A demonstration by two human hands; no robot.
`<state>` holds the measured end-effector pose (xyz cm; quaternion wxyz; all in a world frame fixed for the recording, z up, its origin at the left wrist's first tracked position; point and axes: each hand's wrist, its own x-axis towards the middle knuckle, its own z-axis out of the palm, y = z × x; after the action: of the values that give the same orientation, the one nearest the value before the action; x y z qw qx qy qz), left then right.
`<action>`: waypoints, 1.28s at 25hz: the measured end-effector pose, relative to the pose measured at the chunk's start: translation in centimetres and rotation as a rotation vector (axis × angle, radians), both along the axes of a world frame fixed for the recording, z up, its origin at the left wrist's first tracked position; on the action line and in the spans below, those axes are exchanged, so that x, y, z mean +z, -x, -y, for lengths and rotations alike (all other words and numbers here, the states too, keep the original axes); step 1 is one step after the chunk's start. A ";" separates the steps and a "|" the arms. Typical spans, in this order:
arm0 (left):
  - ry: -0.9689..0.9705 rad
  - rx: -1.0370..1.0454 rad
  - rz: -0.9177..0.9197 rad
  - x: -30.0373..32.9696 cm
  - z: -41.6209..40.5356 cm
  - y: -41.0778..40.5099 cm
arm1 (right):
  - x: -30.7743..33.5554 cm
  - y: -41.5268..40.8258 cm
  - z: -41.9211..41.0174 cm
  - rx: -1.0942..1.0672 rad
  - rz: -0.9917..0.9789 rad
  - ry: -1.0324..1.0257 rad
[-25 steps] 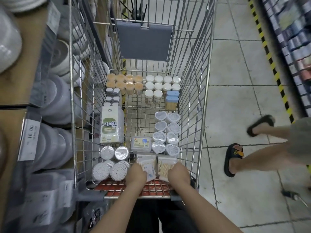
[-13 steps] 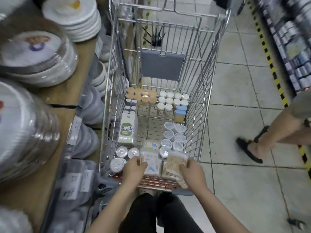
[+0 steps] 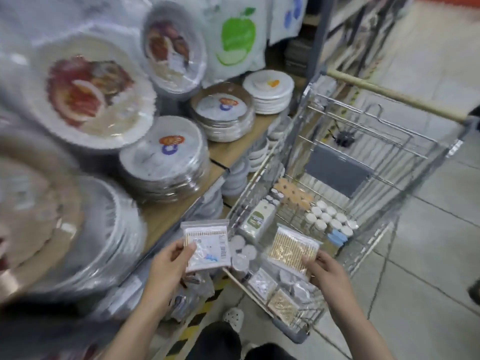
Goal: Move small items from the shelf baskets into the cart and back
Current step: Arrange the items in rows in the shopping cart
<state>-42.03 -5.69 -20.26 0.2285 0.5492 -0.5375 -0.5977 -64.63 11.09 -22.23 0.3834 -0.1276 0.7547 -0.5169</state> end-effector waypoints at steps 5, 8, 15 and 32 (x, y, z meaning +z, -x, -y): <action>0.020 0.389 -0.085 2.9 -6.8 -7.0 | 2.4 -3.0 1.8 0.332 -0.002 0.083; 0.012 0.566 -0.148 4.4 -11.1 -10.3 | 3.5 -5.7 2.3 0.472 0.021 0.130; 0.097 0.866 -0.249 8.1 -17.7 -18.1 | 7.5 -13.4 3.9 0.839 0.017 0.236; 0.387 1.022 -0.197 14.7 -23.3 -44.1 | 13.9 -40.3 3.7 1.045 0.268 0.435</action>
<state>2.09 17.58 -5.54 0.6353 0.6297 -0.2786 -0.3496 -24.37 7.41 -8.37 0.6446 -0.4927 0.4129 -0.4138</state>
